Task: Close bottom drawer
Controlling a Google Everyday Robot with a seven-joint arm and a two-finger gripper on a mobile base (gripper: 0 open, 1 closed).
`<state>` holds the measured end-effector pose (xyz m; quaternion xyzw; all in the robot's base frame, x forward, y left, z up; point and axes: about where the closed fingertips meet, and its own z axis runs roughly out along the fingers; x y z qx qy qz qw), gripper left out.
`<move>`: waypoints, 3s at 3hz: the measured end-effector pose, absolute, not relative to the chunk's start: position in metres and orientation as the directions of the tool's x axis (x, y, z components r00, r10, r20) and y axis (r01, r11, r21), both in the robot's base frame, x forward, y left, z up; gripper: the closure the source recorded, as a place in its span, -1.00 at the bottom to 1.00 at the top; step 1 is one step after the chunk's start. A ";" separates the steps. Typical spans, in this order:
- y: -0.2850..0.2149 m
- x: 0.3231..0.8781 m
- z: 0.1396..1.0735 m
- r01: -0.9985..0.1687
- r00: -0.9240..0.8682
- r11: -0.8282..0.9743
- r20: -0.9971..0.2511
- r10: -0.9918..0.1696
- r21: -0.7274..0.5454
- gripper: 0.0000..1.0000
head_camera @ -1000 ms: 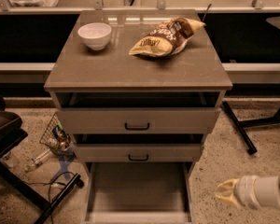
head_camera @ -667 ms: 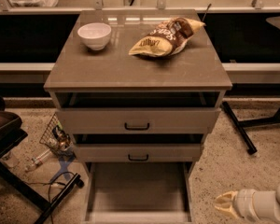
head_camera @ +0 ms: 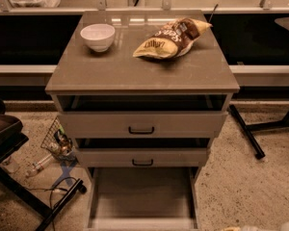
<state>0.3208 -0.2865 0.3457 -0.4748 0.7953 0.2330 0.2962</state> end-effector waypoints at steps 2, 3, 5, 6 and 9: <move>-0.259 0.264 0.284 -0.891 -0.401 0.429 -0.700 -0.591 0.149 1.00; -0.229 0.265 0.256 -0.901 -0.380 0.410 -0.719 -0.582 0.145 1.00; -0.169 0.292 0.198 -0.946 -0.222 0.319 -0.816 -0.533 0.049 1.00; -0.141 0.323 0.178 -0.963 -0.158 0.268 -0.839 -0.521 0.015 1.00; -0.076 0.401 0.160 -0.986 -0.083 0.168 -0.856 -0.510 -0.005 1.00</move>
Offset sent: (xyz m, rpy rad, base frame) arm -0.0741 0.0272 -0.0666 0.0303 0.0792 -0.0197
